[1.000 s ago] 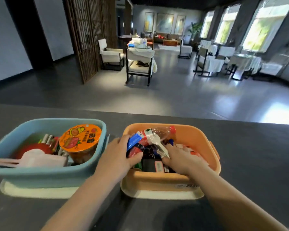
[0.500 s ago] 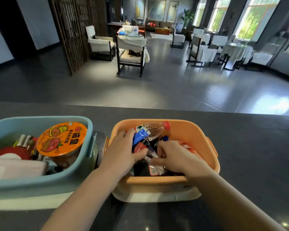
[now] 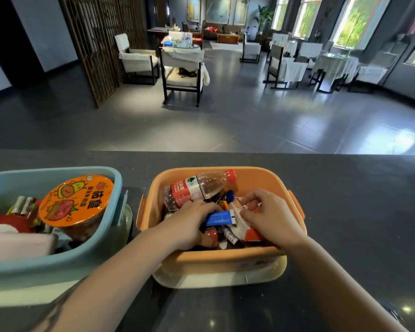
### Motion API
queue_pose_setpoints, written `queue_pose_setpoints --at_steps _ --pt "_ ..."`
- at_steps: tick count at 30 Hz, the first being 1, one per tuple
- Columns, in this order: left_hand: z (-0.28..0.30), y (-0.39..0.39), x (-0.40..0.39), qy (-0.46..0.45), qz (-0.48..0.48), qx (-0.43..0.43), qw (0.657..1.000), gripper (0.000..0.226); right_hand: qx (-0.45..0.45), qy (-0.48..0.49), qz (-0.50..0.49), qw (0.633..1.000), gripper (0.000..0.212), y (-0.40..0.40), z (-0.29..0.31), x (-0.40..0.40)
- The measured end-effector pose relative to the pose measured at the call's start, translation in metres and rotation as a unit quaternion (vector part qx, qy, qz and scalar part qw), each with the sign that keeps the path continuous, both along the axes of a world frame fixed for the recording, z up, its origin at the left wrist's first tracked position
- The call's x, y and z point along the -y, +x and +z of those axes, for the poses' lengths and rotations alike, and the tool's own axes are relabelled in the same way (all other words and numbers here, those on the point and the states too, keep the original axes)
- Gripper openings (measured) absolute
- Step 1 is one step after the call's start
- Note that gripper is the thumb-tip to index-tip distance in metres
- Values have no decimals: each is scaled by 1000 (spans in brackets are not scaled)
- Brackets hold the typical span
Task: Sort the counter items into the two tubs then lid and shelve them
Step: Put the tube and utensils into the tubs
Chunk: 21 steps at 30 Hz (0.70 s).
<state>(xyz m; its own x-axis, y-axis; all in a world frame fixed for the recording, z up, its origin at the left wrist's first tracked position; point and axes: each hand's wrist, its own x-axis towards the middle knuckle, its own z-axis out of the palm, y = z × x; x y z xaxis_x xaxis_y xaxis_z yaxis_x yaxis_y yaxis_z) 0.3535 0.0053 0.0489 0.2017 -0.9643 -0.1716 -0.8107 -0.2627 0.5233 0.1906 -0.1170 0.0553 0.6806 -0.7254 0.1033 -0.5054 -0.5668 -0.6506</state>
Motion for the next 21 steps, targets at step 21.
queue_pose_setpoints --at_steps 21 --pt "-10 1 6 -125 161 23 979 27 -7 -27 -2 1000 11 8 -12 -14"
